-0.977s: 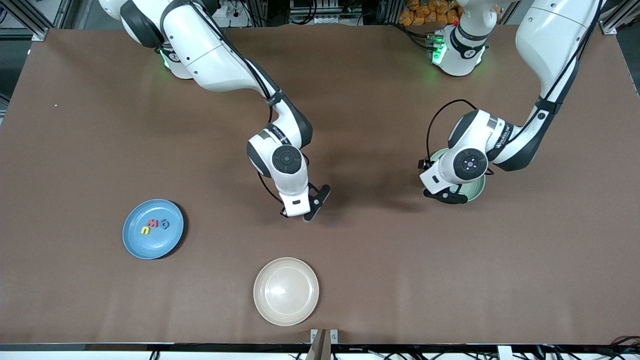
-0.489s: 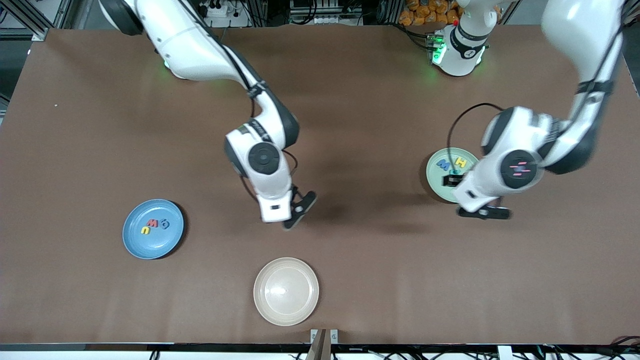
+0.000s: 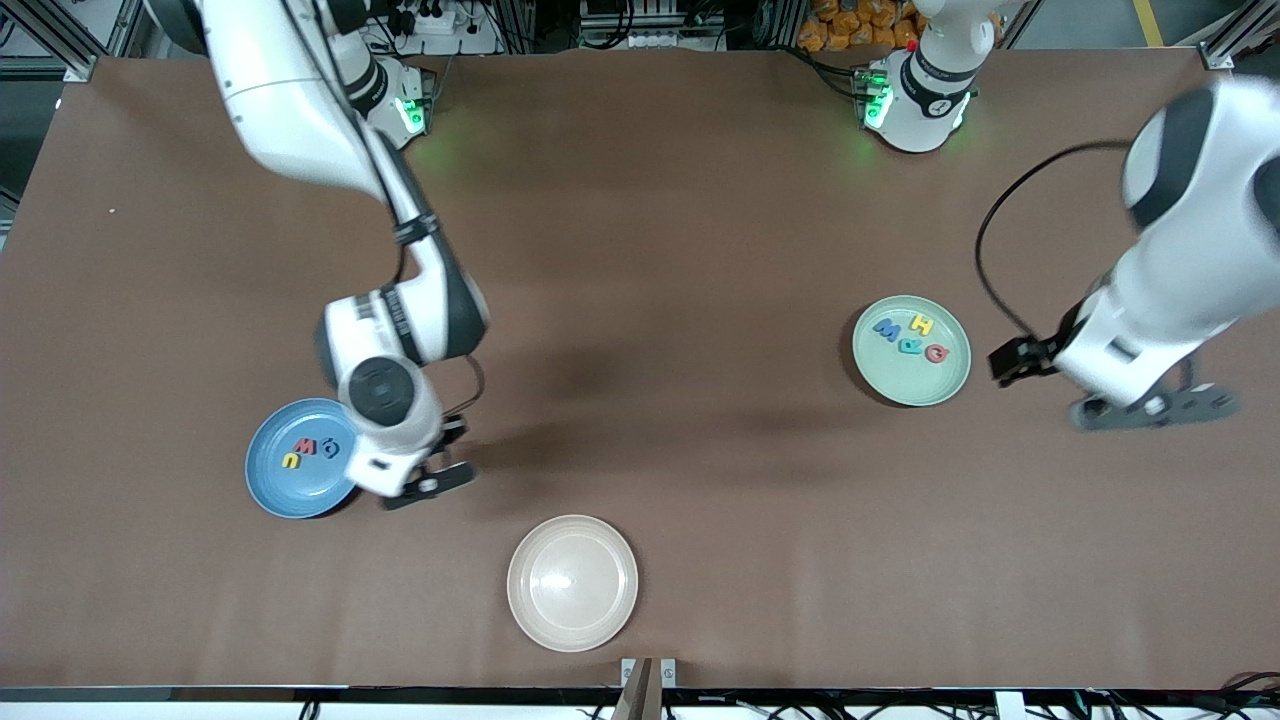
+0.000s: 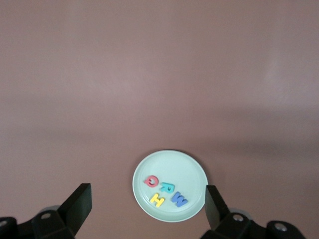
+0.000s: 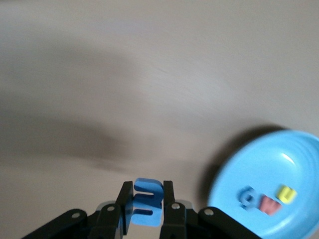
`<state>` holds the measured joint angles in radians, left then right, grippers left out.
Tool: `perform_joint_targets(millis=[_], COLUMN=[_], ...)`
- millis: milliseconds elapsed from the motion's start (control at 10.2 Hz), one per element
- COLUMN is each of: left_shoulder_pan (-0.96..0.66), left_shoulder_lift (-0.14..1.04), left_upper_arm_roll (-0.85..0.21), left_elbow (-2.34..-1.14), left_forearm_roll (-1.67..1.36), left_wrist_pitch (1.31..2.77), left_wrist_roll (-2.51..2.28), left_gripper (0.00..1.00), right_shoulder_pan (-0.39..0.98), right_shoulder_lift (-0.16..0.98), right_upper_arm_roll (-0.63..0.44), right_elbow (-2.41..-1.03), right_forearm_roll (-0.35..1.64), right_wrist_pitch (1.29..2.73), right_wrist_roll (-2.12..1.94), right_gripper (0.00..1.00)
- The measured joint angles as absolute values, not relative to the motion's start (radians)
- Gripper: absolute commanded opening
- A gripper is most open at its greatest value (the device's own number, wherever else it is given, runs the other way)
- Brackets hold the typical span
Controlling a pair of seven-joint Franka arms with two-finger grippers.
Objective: Sort upper and lower case letters into plates
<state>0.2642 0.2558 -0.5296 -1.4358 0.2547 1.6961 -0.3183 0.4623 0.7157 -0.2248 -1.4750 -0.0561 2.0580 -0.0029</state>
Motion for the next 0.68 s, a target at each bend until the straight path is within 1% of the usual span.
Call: perform_joint_targets(millis=[195,293,391,489,586,684], left_shoulder_pan=[0.277,0.297,0.315,0.328,0.326,0.289], left_shoulder_lift=[0.185,0.170,0.167,0.165,0.155,0.134], left_upper_arm_roll=[-0.526,-0.524,-0.522,-0.511,-0.468,-0.369], left_elbow=[-1.420,-1.411,-1.404,-1.399,-1.390,-1.388], left_forearm_roll=[0.238,0.217,0.196,0.170,0.128,0.077], left_wrist_pitch=[1.628,1.589,1.548,1.531,1.525,1.520], left_wrist_roll=[-0.216,-0.184,-0.171,-0.169,-0.165,-0.136], left_gripper=[1.00,1.00,1.00,1.00,1.00,1.00], right_shoulder_pan=[0.356,0.317,0.292,0.274,0.262,0.255], right_shoulder_lift=[0.702,0.694,0.687,0.686,0.685,0.684], right_upper_arm_roll=[-0.227,-0.226,-0.226,-0.226,-0.226,-0.226], right_elbow=[-1.518,-1.532,-1.542,-1.544,-1.544,-1.544], right_forearm_roll=[-0.047,-0.045,-0.044,-0.043,-0.040,-0.031], right_wrist_pitch=[2.081,2.088,2.092,2.093,2.096,2.101], right_wrist_roll=[-0.003,-0.004,-0.003,-0.002,0.001,0.003], right_gripper=[0.00,0.00,0.09,0.60,1.00,1.00])
